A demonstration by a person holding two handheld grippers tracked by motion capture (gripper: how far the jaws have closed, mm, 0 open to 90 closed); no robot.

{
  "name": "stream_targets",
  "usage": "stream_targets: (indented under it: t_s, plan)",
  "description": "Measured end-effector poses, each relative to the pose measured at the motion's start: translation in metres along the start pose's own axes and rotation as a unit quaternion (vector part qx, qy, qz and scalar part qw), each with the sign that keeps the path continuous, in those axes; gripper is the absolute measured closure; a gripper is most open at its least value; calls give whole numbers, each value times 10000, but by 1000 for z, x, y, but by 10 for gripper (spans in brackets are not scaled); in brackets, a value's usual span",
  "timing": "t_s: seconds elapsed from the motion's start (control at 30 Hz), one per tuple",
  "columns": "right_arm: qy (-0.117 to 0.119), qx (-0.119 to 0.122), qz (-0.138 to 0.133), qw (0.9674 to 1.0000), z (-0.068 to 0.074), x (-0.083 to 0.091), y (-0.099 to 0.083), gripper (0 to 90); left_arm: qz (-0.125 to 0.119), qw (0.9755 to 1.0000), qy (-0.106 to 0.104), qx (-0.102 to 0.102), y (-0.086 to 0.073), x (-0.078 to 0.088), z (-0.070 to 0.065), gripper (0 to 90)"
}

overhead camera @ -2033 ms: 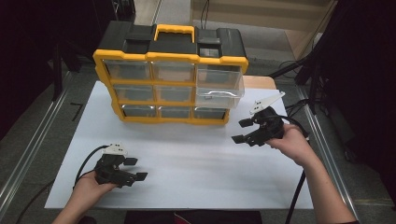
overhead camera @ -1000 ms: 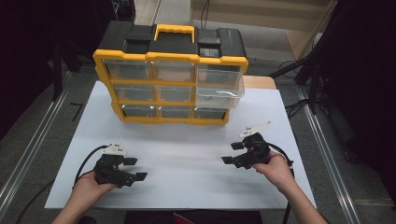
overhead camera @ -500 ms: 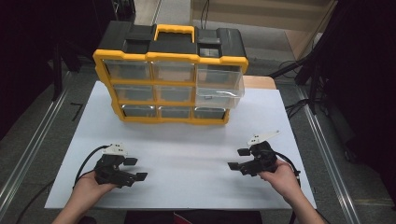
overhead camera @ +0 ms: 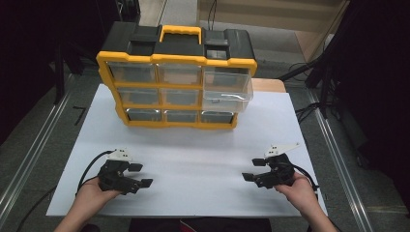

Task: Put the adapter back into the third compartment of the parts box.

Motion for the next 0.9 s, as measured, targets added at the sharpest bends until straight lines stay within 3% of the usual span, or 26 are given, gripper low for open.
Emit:
stream_targets:
  t_s: [0.43, 0.9]
  plan:
    - [-101, -142, -19, 9998, -4, 9, -17, 248, 8, 10000, -17, -15, 0, 0, 0, 272]
    - [-186, -107, -49, 9998, -8, 17, -30, 247, -1, 10000, -19, -47, 0, 0, -2, 272]
Point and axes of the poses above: each handheld gripper's, and its own axes: x roughly backward along the jaws, y roughly out of its top, z roughly to its left, the point moved 1 cm from there along -x, roughly forward along the jaws, and after that the axes turned 7 degrees about y, right-handed, at the moved point
